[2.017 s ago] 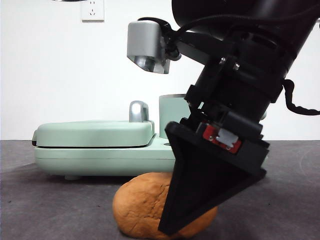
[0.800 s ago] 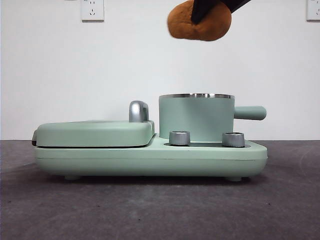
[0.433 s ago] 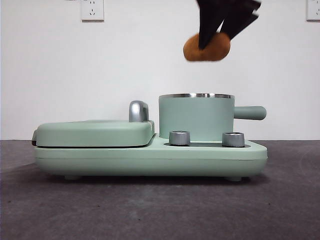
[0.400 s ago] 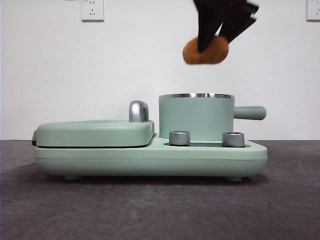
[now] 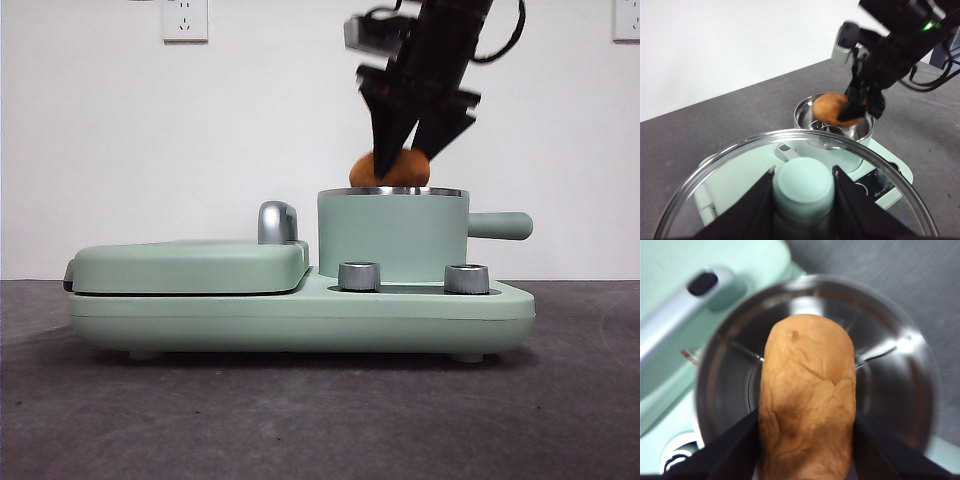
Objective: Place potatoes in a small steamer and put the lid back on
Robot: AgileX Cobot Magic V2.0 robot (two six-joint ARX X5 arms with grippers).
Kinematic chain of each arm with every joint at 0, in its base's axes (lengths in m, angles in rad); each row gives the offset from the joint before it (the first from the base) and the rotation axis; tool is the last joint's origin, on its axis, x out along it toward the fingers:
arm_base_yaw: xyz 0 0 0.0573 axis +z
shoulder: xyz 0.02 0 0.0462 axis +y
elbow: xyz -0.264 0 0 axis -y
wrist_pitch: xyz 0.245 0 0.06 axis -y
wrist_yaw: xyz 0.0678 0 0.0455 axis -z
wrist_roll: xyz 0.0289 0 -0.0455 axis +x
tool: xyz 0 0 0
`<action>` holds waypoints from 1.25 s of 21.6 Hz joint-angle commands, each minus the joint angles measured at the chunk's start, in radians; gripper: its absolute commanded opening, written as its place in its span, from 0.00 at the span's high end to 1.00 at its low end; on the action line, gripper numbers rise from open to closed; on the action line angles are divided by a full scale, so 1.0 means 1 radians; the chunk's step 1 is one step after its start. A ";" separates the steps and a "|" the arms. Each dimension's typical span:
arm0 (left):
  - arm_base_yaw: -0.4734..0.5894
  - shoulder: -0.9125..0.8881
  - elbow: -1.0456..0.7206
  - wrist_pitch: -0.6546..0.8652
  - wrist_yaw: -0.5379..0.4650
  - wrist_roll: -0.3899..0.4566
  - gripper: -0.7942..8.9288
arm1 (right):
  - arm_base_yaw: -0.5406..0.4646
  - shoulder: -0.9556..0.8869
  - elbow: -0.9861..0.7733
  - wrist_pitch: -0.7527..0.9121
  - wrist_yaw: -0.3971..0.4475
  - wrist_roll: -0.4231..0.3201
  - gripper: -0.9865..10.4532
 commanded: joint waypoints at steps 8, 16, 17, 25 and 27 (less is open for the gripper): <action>-0.003 0.000 0.013 0.031 -0.001 0.007 0.90 | -0.013 0.099 0.028 0.035 -0.003 0.006 0.71; -0.003 0.000 0.013 0.032 -0.001 0.008 0.90 | -0.017 0.119 0.028 0.048 -0.003 -0.002 0.67; -0.003 0.000 0.013 0.032 -0.001 0.007 0.90 | -0.017 0.119 0.028 0.050 -0.003 -0.002 0.63; -0.003 0.000 0.013 0.032 -0.001 0.008 0.90 | -0.007 0.017 0.182 -0.086 -0.003 0.032 0.61; -0.003 0.000 0.013 0.032 -0.001 0.008 0.90 | -0.008 -0.073 0.193 -0.142 -0.003 0.059 0.67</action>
